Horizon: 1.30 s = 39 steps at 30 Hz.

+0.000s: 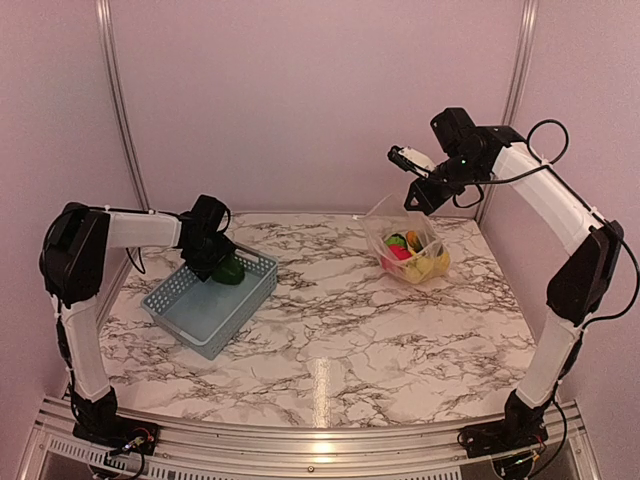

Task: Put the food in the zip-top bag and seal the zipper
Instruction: Move the fake vegetable to the bin, then pick up the fake vegetable from the bin.

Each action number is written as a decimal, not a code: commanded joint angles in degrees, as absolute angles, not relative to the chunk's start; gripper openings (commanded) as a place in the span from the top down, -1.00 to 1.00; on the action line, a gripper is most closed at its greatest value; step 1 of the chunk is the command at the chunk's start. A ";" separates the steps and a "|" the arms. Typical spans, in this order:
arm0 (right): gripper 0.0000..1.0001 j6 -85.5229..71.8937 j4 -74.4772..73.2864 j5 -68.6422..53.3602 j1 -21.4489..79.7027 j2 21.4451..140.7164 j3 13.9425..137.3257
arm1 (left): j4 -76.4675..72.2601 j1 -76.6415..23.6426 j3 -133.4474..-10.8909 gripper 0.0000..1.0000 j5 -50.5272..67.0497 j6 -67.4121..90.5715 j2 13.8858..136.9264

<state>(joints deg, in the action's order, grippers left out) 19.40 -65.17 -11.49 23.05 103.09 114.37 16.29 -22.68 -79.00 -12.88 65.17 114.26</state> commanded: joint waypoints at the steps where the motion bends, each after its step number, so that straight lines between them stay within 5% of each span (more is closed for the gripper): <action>1: 1.00 20.03 -64.88 -11.51 23.81 101.31 114.10 | 18.29 -23.97 -74.07 -0.55 -11.55 61.60 108.46; 17: 1.00 20.04 -65.13 -12.39 24.65 102.22 114.35 | 24.49 -25.88 -61.48 -0.63 -14.63 44.45 86.81; 24: 1.00 20.00 -65.07 -12.15 26.11 102.61 115.04 | 30.46 -25.85 -67.21 -0.97 -8.20 36.65 92.54; 39: 1.00 20.48 -64.92 -11.30 26.87 101.58 113.95 | 35.78 -25.77 -67.50 -0.87 -11.86 41.04 91.36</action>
